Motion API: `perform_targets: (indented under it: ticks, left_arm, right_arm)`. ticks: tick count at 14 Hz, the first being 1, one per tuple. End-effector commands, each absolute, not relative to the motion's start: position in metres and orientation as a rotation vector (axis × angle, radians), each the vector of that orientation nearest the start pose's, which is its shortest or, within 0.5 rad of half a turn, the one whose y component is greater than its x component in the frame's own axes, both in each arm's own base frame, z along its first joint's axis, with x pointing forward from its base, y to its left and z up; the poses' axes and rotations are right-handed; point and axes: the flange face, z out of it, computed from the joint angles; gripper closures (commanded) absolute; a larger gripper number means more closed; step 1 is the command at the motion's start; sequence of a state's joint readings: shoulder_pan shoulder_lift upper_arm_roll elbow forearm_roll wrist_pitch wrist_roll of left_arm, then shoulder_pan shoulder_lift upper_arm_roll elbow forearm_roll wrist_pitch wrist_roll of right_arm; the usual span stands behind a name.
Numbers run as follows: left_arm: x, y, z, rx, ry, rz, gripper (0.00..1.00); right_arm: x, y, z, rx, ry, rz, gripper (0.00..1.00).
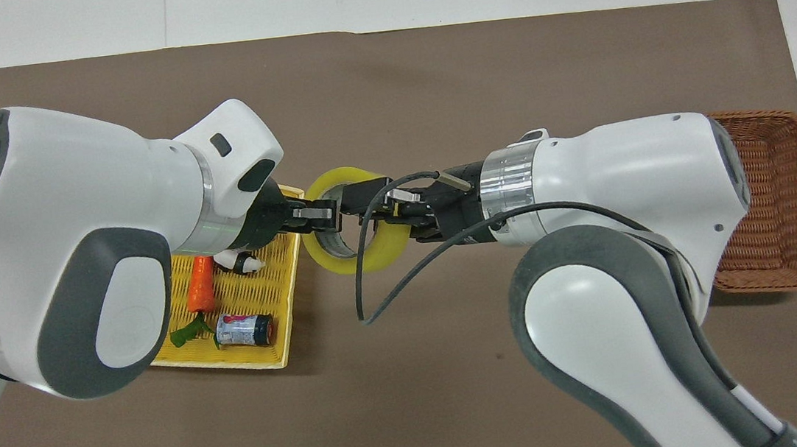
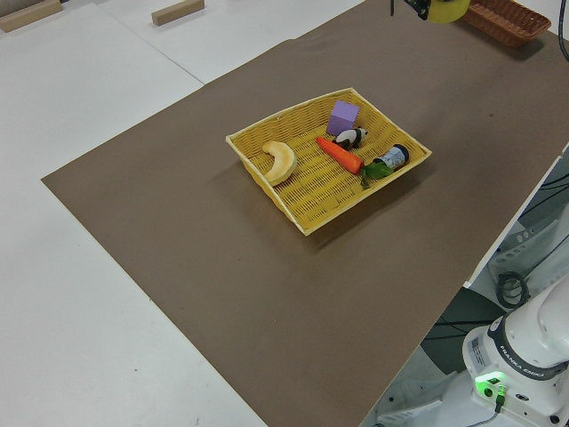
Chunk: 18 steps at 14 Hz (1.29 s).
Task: Move tape to another basket
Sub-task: 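Carry the tape with the left gripper while the right gripper reaches it, then take the tape with the right gripper while the left gripper withdraws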
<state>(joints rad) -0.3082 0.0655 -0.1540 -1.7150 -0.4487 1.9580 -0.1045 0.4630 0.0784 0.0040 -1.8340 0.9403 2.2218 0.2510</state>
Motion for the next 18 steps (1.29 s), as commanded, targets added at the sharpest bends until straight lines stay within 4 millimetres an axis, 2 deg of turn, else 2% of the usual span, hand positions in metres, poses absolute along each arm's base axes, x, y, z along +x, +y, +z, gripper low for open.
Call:
perform_targets:
  ticks: [1,3,5,8,11,12,15,17,18]
  left_arm:
    - [0.531,-0.281,0.569,-3.614,0.322,-0.114,0.00]
    - [0.531,-0.271,0.576,-3.637,0.268,-0.097,0.00]
    - [0.539,-0.247,0.580,-3.713,0.156,-0.031,0.00]
    - [0.542,-0.224,0.584,-3.682,0.131,-0.029,0.00]
    - [0.552,-0.188,0.578,-3.552,0.104,-0.059,0.00]
    - [0.557,-0.171,0.575,-3.507,0.080,-0.070,0.00]
    - [0.566,-0.130,0.576,-3.357,0.054,-0.087,0.00]
    - [0.567,-0.107,0.584,-3.261,0.052,-0.060,0.00]
    - [0.567,-0.089,0.587,-3.226,0.037,-0.048,0.00]
  right_arm:
    - [0.540,0.291,0.529,-2.265,0.316,0.030,1.00]
    - [0.540,0.289,0.531,-2.263,0.322,0.029,1.00]
    - [0.541,0.286,0.533,-2.261,0.323,0.030,1.00]
    - [0.551,0.252,0.547,-2.263,0.315,0.070,1.00]
    - [0.557,0.194,0.562,-2.295,0.303,0.081,1.00]
    - [0.559,0.169,0.564,-2.297,0.279,0.090,1.00]
    - [0.559,0.073,0.558,-2.306,0.180,0.113,1.00]
    - [0.552,0.015,0.550,-2.390,0.130,0.115,1.00]
    - [0.546,-0.009,0.546,-2.467,0.060,0.104,1.00]
